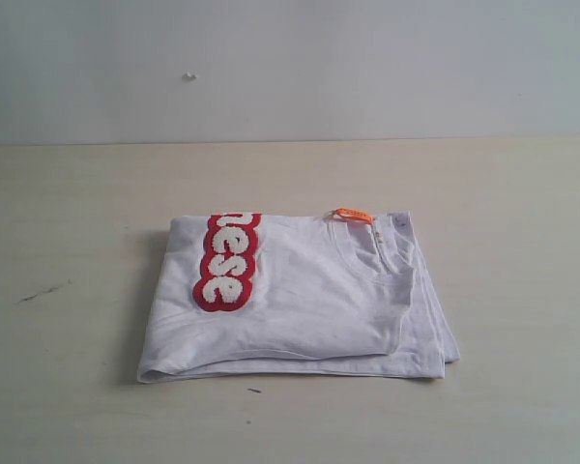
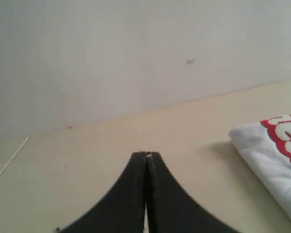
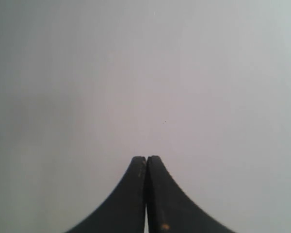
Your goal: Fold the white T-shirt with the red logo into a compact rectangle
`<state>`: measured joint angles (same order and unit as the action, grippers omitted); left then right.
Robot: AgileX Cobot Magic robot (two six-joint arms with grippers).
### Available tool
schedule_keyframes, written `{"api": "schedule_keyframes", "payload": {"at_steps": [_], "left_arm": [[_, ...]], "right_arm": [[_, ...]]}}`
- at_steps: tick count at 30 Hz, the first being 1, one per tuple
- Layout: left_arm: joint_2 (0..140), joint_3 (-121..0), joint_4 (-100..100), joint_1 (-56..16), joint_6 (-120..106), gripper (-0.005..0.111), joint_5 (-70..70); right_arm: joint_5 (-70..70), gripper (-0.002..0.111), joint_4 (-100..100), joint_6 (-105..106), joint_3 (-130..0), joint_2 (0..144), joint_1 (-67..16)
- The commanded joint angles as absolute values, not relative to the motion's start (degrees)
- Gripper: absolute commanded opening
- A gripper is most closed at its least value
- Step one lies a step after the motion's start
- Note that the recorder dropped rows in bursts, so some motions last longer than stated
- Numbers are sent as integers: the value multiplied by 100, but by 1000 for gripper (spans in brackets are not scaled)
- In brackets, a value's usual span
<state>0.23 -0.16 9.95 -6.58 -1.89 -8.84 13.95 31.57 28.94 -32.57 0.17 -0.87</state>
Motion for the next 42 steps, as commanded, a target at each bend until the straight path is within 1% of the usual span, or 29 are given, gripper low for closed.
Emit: {"api": "schedule_keyframes", "payload": {"at_steps": [1, 8, 13, 21, 27, 42], "left_arm": [[0, 0, 925, -627, 43, 0, -1456], [0, 0, 787, -605, 381, 0, -2087], [0, 0, 568, -334, 358, 0, -2087], [0, 0, 557, -267, 358, 0, -2087], [0, 0, 557, -4, 345, 0, -2087], [0, 0, 557, 6, 345, 0, -2066]], "right_arm": [[1400, 0, 3150, 2879, -3240, 0, -104], [1400, 0, 3150, 2879, -3240, 0, -104], [1400, 0, 3150, 2879, -3240, 0, -104], [1400, 0, 3150, 2879, -3240, 0, -104], [1400, 0, 3150, 2879, -3240, 0, -104], [1400, 0, 3150, 2879, -3240, 0, -104]]}}
